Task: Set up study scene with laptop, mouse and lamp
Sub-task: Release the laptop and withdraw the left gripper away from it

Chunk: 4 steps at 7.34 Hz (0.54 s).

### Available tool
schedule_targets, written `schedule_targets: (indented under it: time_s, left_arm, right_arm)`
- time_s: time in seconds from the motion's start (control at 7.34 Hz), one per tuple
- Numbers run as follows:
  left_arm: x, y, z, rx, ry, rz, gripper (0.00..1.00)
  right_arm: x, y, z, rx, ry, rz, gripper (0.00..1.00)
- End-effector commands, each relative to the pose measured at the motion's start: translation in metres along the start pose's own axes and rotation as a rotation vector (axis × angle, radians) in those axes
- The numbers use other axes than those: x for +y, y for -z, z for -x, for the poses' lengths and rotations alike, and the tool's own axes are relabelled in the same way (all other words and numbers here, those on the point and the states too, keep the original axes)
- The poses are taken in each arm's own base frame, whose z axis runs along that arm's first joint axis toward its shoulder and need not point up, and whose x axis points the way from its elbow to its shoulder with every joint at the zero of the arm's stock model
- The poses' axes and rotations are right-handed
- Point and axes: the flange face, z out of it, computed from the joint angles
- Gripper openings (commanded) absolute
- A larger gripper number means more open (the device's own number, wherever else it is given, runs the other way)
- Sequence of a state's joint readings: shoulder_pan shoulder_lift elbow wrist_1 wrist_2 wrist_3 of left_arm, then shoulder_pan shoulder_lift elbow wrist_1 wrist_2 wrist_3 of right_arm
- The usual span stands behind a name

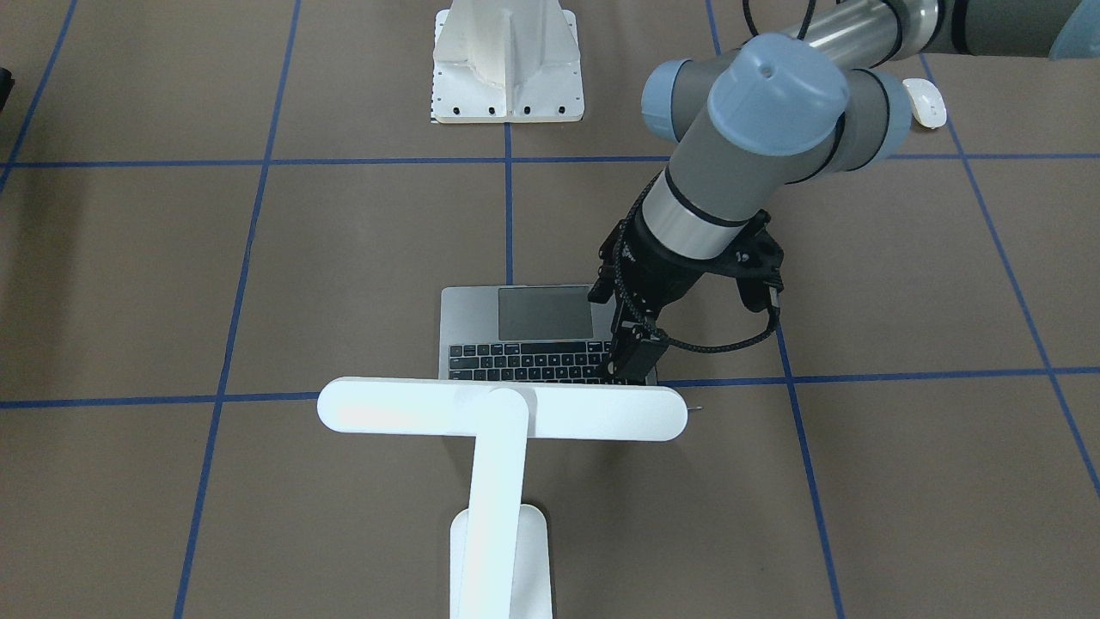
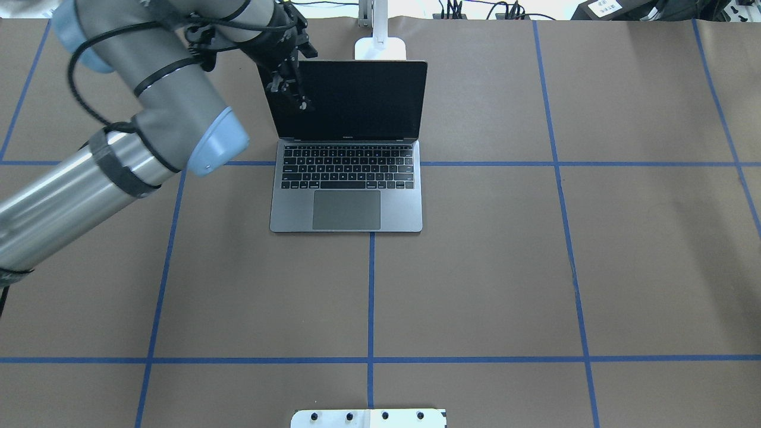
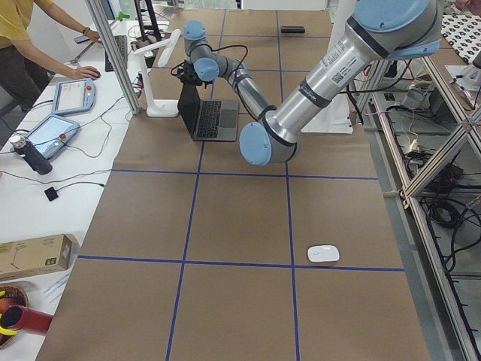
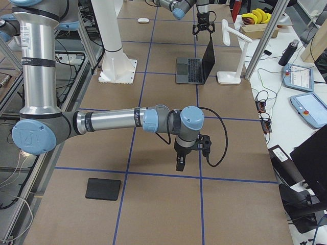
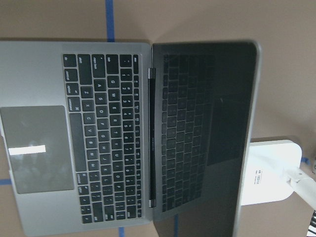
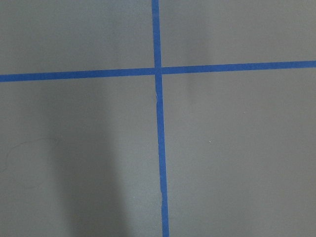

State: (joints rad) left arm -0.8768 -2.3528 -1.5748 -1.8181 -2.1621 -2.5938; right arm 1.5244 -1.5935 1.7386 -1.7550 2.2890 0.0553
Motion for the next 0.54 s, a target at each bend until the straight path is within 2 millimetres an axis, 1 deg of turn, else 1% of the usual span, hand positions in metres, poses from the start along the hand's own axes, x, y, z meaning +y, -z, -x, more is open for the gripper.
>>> schedule_targets:
  time_s: [0.0, 0.14, 0.27, 0.41]
  left_arm:
    - [-0.040, 0.039, 0.051, 0.020, -0.187, 0.021, 1.00]
    - [-0.065, 0.047, 0.073, 0.014, -0.261, 0.014, 1.00]
    - [-0.087, 0.055, 0.085, 0.013, -0.329, -0.002, 1.00]
    - [-0.113, 0.063, 0.100, -0.001, -0.411, -0.029, 1.00]
  right_arm:
    - [-0.008, 0.009, 0.009, -0.005, 0.012, -0.019, 1.00]
    - [-0.008, 0.012, 0.011, -0.010, 0.021, -0.023, 1.00]
    - [-0.002, 0.015, 0.013, -0.006, 0.043, -0.035, 1.00]
    - [0.006, 0.014, 0.012, -0.001, 0.051, -0.038, 1.00]
